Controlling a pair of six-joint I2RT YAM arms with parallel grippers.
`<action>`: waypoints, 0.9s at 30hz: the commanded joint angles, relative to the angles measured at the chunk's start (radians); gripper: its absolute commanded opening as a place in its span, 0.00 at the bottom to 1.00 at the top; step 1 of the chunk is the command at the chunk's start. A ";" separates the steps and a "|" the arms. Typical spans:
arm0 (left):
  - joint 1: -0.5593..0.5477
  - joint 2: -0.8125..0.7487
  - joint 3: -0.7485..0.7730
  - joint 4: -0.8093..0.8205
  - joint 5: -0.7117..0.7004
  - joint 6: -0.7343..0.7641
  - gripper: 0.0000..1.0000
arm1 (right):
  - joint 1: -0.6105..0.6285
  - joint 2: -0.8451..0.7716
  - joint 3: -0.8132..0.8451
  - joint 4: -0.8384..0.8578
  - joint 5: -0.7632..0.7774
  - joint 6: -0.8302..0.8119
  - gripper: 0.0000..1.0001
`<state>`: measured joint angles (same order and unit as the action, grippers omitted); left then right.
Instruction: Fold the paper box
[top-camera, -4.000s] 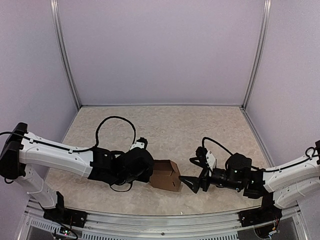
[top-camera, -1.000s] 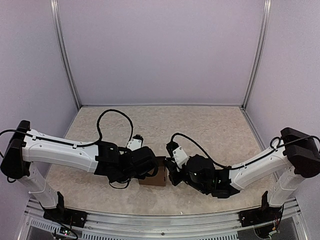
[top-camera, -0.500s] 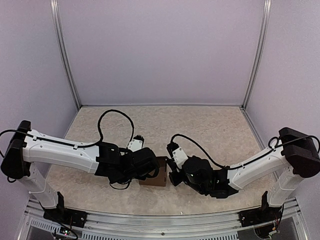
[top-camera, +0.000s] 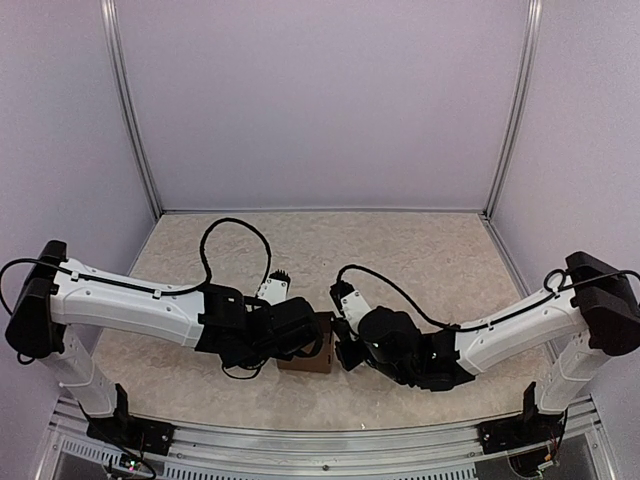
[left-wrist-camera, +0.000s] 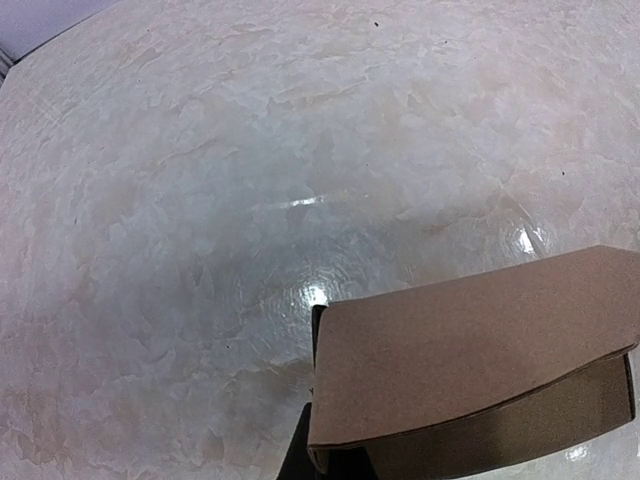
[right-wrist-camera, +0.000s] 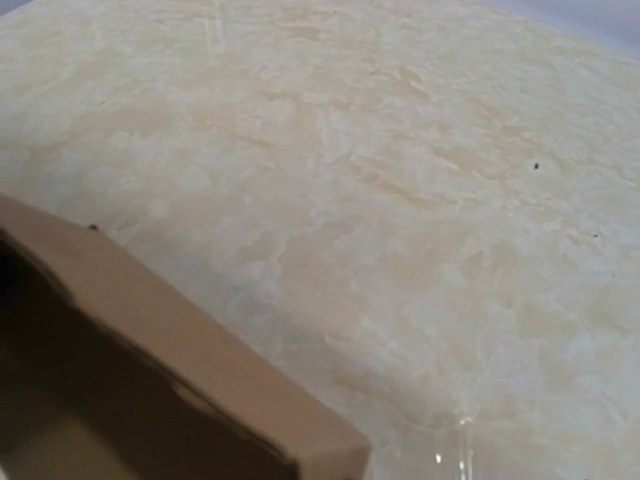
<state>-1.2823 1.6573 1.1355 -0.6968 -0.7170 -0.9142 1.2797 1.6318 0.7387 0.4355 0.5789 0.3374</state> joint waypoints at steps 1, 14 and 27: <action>-0.014 0.041 -0.005 -0.034 0.073 -0.001 0.00 | 0.016 -0.046 0.034 -0.076 -0.038 0.032 0.09; -0.014 0.030 -0.018 -0.029 0.072 -0.006 0.00 | 0.016 -0.079 0.052 -0.200 -0.024 0.068 0.07; -0.014 0.025 -0.025 -0.019 0.077 -0.011 0.00 | 0.025 -0.105 0.063 -0.276 -0.007 0.089 0.14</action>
<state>-1.2869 1.6581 1.1355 -0.6876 -0.7147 -0.9165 1.2896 1.5555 0.7780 0.2077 0.5613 0.4099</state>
